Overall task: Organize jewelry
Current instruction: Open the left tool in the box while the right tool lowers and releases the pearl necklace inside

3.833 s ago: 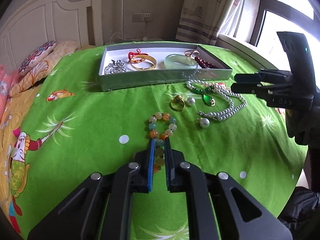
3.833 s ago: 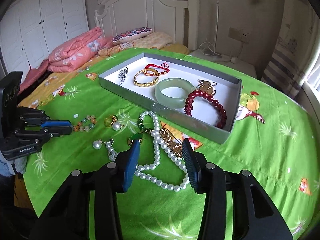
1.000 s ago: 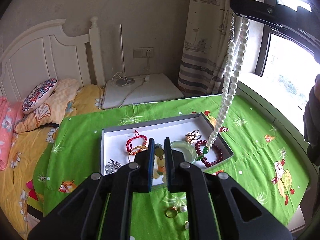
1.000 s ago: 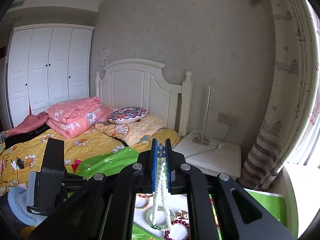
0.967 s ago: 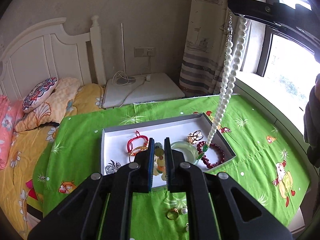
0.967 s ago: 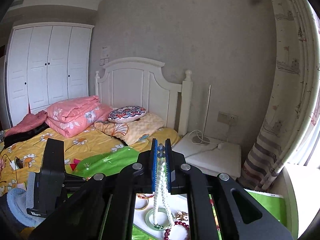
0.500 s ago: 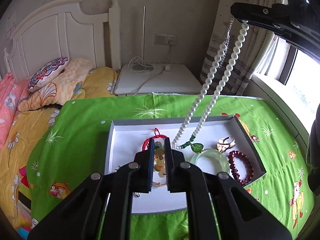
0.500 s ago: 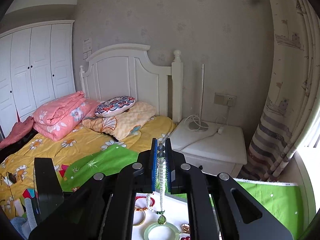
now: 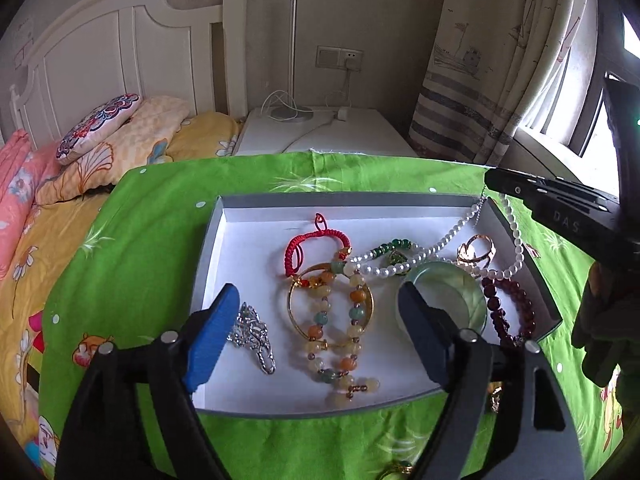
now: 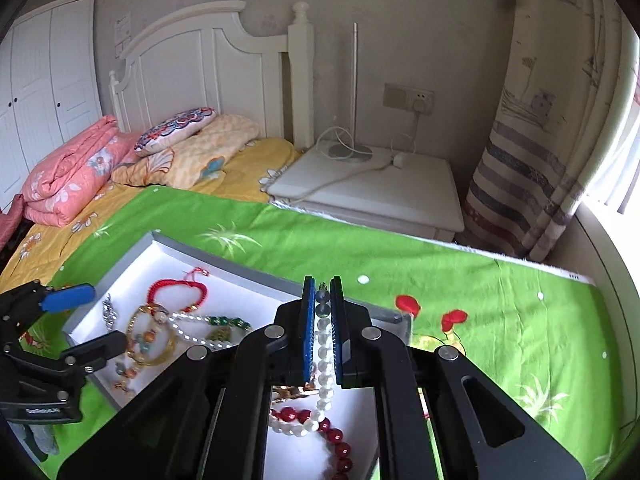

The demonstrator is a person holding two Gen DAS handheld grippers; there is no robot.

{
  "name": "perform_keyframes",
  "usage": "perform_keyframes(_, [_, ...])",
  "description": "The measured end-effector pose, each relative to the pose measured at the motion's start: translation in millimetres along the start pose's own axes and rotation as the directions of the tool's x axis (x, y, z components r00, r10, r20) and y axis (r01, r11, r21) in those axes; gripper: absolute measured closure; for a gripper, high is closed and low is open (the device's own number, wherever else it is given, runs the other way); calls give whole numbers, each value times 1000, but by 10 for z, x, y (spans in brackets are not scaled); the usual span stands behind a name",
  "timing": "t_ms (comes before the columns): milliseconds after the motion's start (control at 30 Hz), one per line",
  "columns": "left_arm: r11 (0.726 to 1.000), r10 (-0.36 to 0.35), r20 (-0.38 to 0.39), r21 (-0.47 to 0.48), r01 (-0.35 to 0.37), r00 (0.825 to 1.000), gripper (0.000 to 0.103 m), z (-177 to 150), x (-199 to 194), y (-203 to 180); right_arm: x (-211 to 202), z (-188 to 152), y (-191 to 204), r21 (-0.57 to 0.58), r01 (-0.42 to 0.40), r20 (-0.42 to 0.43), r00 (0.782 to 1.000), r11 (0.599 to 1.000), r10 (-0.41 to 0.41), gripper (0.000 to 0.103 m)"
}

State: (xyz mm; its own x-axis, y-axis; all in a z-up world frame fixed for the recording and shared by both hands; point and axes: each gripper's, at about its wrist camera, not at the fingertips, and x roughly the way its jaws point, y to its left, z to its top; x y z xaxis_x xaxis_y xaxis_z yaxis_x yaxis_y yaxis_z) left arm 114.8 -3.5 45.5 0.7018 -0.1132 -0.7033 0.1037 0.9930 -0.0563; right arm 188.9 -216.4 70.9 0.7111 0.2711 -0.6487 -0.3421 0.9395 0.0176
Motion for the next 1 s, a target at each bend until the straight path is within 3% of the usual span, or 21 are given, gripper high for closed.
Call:
perform_keyframes(100, [1000, 14, -3, 12, -14, 1000, 12, -79, -36, -3, 94, -132, -166, 37, -28, -38, 999, 999, 29, 93])
perform_keyframes(167, [1000, 22, 2, 22, -22, 1000, 8, -151, -83, -4, 128, -217, -270, 78, -82, -79, 993, 994, 88, 85])
perform_keyframes(200, [999, 26, 4, 23, -26, 1000, 7, -186, -111, -3, 122, -255, -312, 102, -109, -90, 989, 989, 118, 62])
perform_keyframes(233, [999, 29, 5, 21, -29, 1000, 7, -224, -148, 6, 90, -297, -342, 121, -137, -86, 985, 983, 148, 32])
perform_keyframes(267, [999, 30, 9, 16, -30, 1000, 7, -265, -193, 21, 40, -330, -362, 130, -160, -67, 983, 979, 170, 24])
perform_keyframes(533, [991, 11, 47, -130, -5, 999, 3, -729, -705, 333, -725, -761, -281, 78, -240, 49, 970, 968, 237, 27])
perform_keyframes(667, [986, -4, 24, -169, 8, 1000, 3, -1020, -879, 428, -1082, -1073, -255, 56, -238, 77, 969, 970, 233, 22])
perform_keyframes(833, [988, -25, -21, -150, 21, 999, 3, -1301, -997, 333, -1227, -1436, -183, 22, -216, 1, 976, 976, 216, 19])
perform_keyframes(1000, [997, -5, -30, -77, 2, 1000, 3, -1422, -1014, 154, -1217, -1484, -30, -43, -193, -46, 980, 980, 191, 19])
